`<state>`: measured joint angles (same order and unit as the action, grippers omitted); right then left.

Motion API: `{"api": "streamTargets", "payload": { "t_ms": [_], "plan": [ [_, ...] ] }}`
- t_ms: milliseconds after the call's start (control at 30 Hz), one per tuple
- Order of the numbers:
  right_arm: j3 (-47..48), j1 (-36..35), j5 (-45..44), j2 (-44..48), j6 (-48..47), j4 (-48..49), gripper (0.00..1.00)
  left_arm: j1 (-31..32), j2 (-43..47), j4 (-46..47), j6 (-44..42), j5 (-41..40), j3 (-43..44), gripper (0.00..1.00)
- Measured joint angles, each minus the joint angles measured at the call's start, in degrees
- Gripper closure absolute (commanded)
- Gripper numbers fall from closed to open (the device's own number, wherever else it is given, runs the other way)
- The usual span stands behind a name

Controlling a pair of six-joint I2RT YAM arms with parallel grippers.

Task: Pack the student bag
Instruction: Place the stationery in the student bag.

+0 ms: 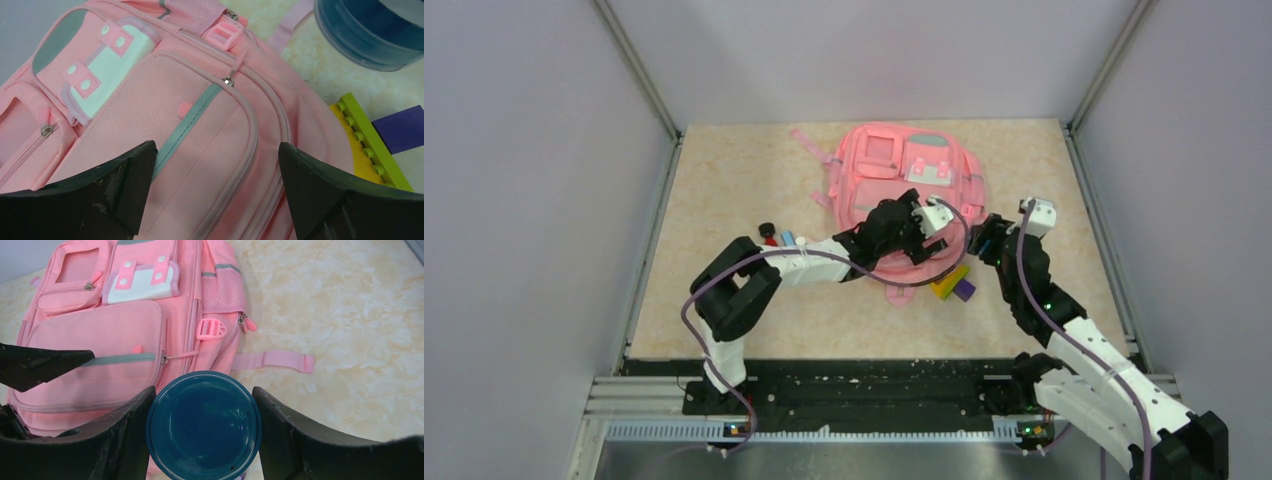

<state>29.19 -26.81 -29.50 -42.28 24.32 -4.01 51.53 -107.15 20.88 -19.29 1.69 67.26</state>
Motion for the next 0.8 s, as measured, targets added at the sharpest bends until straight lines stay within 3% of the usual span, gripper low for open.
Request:
{"api": "streamTargets", "payload": {
  "t_ms": [200, 333, 367, 433, 533, 633, 800],
  "plan": [
    [-0.5, 0.0, 0.3, 0.2, 0.4, 0.2, 0.68, 1.9, -4.1, 0.5, -2.6, -5.0, 3.3, 0.03],
    [-0.9, 0.0, 0.5, 0.5, 0.8, 0.2, 0.68, 3.8, -8.2, 3.9, -5.7, -15.7, 5.1, 0.08],
    [-1.1, 0.0, 0.5, 0.7, 0.9, 0.3, 0.68, 4.2, -8.8, 4.6, -6.1, -17.7, 5.4, 0.14],
    [-1.7, 0.0, 0.5, 1.3, 0.9, 0.1, 0.68, 5.0, -9.6, 5.8, -6.6, -20.6, 5.9, 0.35],
    [-2.3, 0.0, 0.8, 1.9, 1.0, 0.0, 0.68, 5.6, -9.6, 7.4, -7.2, -22.8, 6.0, 0.74],
    [-2.3, 0.0, 0.9, 2.2, 1.1, 0.1, 0.68, 5.6, -9.6, 9.7, -8.3, -24.8, 6.0, 0.99],
    [-3.3, 0.0, 2.1, 3.3, 1.9, 1.8, 0.68, 5.1, -9.6, 12.0, -9.2, -25.6, 6.0, 1.0]
  ]
}}
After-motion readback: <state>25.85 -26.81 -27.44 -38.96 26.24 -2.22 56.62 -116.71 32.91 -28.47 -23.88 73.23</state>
